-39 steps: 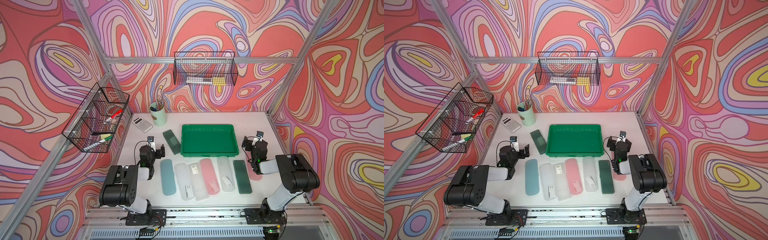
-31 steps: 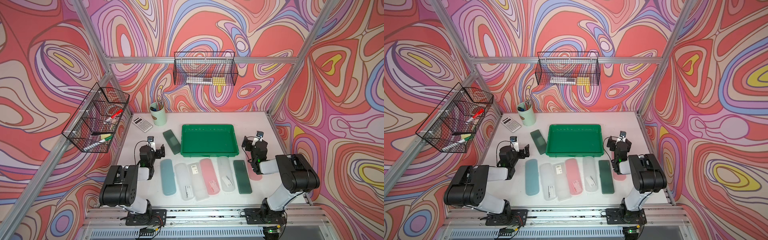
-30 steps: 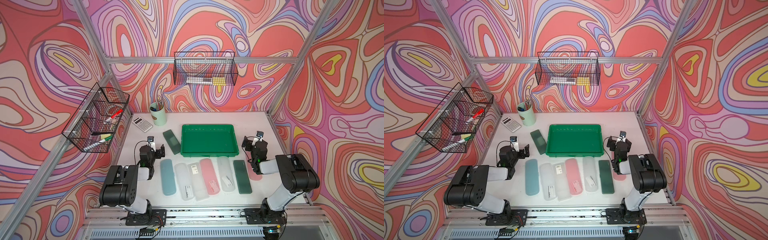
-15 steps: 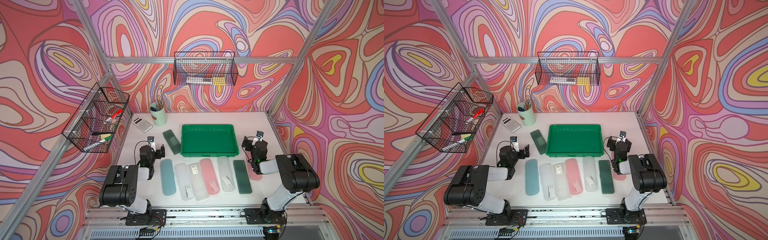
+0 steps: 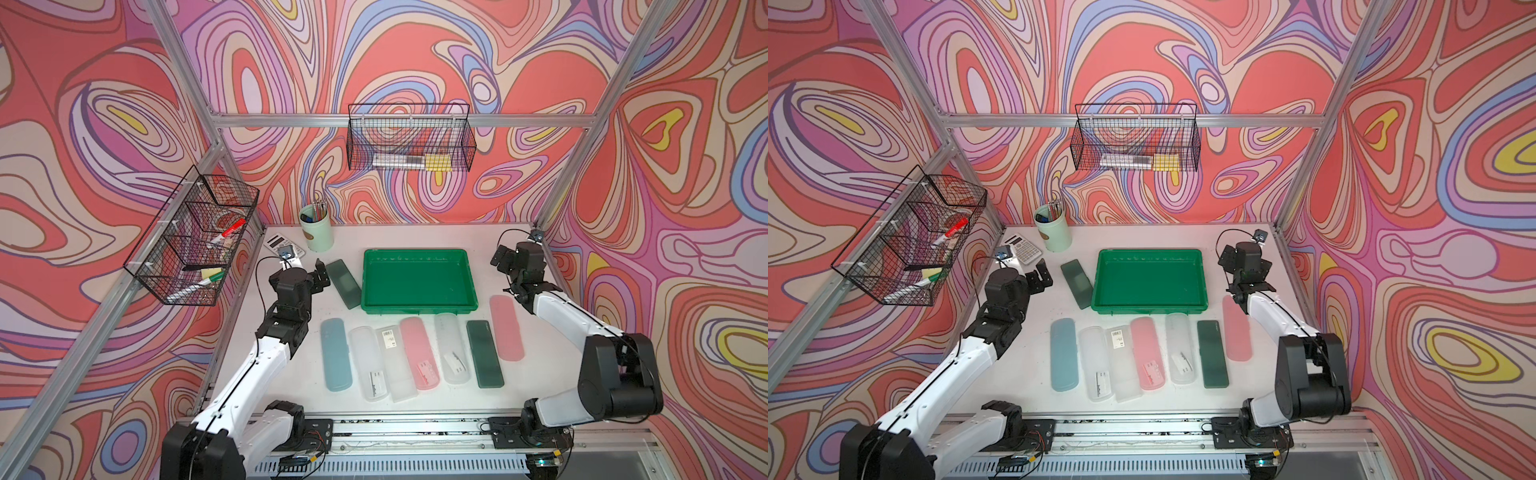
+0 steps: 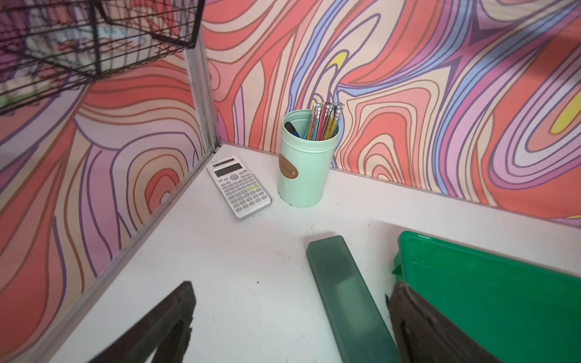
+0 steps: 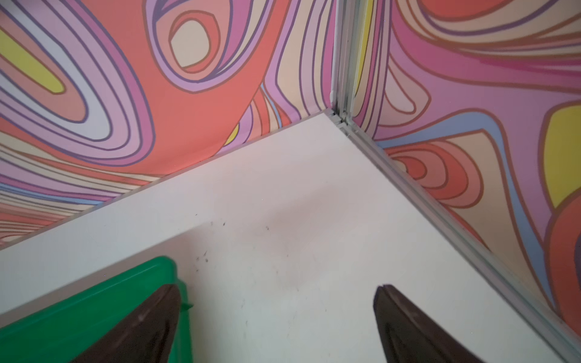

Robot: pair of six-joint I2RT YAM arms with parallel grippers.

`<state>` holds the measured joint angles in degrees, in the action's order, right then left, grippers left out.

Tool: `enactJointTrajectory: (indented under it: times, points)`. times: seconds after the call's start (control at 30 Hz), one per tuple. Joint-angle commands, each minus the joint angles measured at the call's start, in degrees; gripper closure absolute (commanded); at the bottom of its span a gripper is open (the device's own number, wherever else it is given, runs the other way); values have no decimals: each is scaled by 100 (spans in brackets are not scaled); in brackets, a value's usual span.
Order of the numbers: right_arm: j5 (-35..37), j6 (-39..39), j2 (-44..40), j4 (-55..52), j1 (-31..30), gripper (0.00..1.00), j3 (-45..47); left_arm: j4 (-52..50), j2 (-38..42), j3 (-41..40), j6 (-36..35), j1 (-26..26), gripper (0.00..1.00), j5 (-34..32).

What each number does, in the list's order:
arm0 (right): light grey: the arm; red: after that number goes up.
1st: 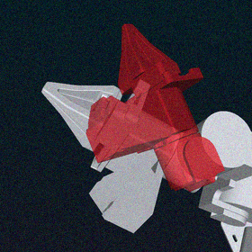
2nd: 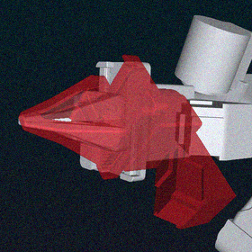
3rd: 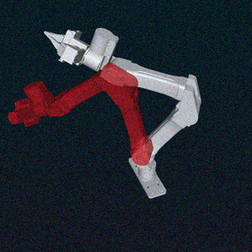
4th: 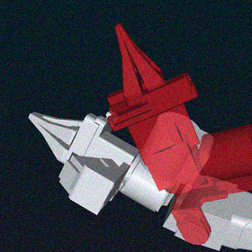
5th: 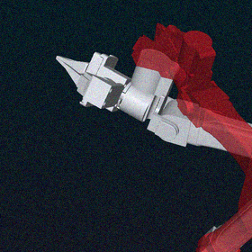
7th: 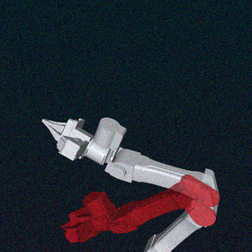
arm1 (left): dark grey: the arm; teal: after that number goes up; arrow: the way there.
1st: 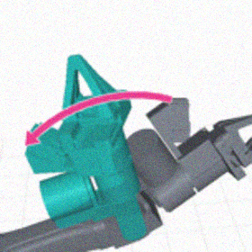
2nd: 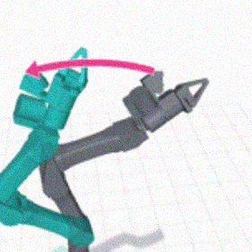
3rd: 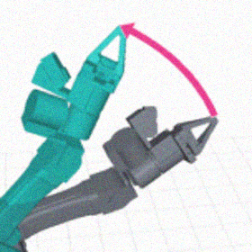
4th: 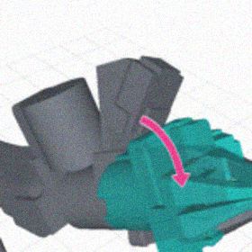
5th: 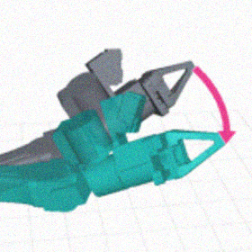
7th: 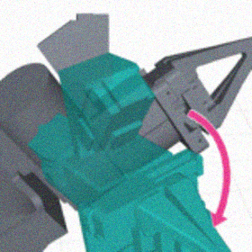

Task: Put the pencil case into the storage box
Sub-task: Pick up the pencil case from the center of the board.

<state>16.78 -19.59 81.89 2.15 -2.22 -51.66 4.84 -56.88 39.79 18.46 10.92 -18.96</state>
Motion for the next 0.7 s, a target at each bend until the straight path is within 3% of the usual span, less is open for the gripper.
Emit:
enactJointTrajectory:
  times: [0.0,0.07,0.17,0.33,0.43,0.53,0.67]
  points:
    - [-1322,-661,-604,-1908,-19,2,209,-1442,294,-49,1164,-33,1,993]
    - [-2064,-966,-1076,-2135,-38,2,561,-1487,292,-63,1288,-28,1,1945]
    - [-2788,-1423,-1780,-2099,-144,2,1330,-2803,-16,463,1522,112,1,2087]
    - [-2292,-1775,-2934,-3220,-571,4,1735,-3640,162,551,1853,279,1,2446]
    - [-2440,-1895,-3468,-3559,-848,2,1908,-3895,423,397,2202,408,4,2709]
    - [-2521,-2110,-3702,-3800,-1068,2,2135,-3956,574,245,2349,767,4,2669]
    - [-1813,-2333,-3729,-4589,-1455,4,1966,-3850,503,170,2432,1013,3,2736]
